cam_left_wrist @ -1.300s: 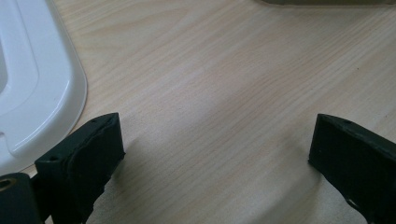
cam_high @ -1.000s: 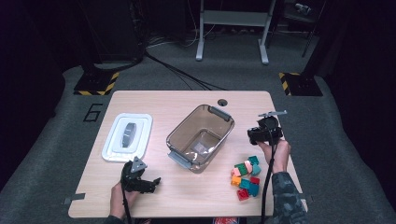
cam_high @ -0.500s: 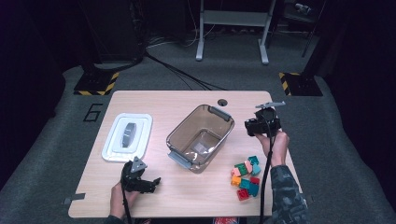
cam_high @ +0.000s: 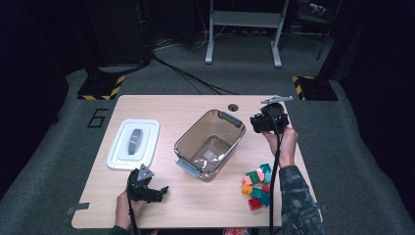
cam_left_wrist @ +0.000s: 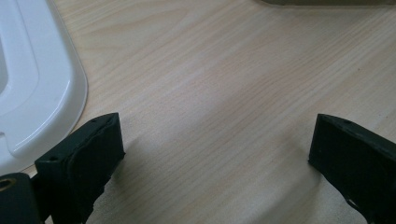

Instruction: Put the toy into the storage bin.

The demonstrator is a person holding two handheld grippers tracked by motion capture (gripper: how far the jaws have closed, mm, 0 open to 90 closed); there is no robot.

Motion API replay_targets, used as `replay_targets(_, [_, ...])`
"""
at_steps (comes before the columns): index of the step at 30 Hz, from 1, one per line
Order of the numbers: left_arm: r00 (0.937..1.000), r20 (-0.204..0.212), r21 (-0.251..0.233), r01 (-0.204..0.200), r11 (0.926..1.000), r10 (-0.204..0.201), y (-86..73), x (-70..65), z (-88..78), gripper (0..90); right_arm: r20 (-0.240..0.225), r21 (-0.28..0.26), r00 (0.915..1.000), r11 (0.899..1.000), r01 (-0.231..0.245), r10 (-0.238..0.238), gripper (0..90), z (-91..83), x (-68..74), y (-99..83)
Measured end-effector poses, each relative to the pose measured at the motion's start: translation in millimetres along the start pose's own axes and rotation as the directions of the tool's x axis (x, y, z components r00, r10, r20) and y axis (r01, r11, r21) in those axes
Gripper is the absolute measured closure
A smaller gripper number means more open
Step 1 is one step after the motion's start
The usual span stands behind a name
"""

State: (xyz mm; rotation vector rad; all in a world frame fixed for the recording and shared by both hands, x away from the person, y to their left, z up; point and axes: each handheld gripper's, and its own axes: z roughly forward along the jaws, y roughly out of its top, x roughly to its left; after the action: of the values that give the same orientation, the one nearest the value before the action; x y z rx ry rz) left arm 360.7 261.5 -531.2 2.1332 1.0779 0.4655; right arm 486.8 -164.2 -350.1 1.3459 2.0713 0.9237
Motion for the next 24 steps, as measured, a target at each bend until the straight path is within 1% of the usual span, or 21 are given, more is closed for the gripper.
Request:
replay_targets(6, [1.0000, -0.001, 0.000, -0.001, 1.0000, 0.001, 0.0, 0.0, -0.1, 2.9, -0.011, -0.022, 0.9998, 1.000, 0.013, -0.013, 47.2, 1.4, 7.1, 9.3])
replay_targets(7, [1.0000, 0.000, -0.003, 0.001, 1.0000, -0.001, -0.1, -0.1, 0.1, 2.9, -0.018, -0.028, 0.9994, 0.999, 0.029, -0.030, 47.2, 1.6, 9.2, 10.7])
replay_targets(12, [1.0000, 0.000, -0.002, 0.002, 1.0000, -0.002, -0.1, -0.1, 0.1, 2.9, -0.038, -0.036, 0.9979, 0.998, 0.052, -0.053, 47.2, 5.3, 18.4, 16.5])
replay_targets(14, [1.0000, -0.002, 0.000, -0.002, 1.0000, 0.002, 0.0, 0.1, -0.1, 2.9, -0.046, -0.034, 0.9973, 0.998, 0.055, -0.057, 47.2, 7.0, 22.8, 18.8])
replay_targets(17, [1.0000, -0.002, 0.000, 0.001, 1.0000, -0.001, 0.0, -0.1, -0.1, 2.9, -0.057, -0.035, 0.9950, 0.996, 0.080, -0.082, 47.2, 10.6, 29.3, 21.4])
replay_targets(22, [1.0000, -0.001, 0.000, 0.000, 1.0000, 0.000, 0.0, 0.0, -0.1, 2.9, -0.082, -0.022, 0.9920, 0.995, 0.095, -0.096, 47.2, 18.2, 40.9, 24.0])
replay_targets(24, [1.0000, -0.001, 0.000, 0.000, 1.0000, 0.000, 0.0, 0.0, -0.1, 2.9, -0.088, -0.021, 0.9899, 0.994, 0.109, -0.111, 47.1, 21.4, 45.0, 24.7])
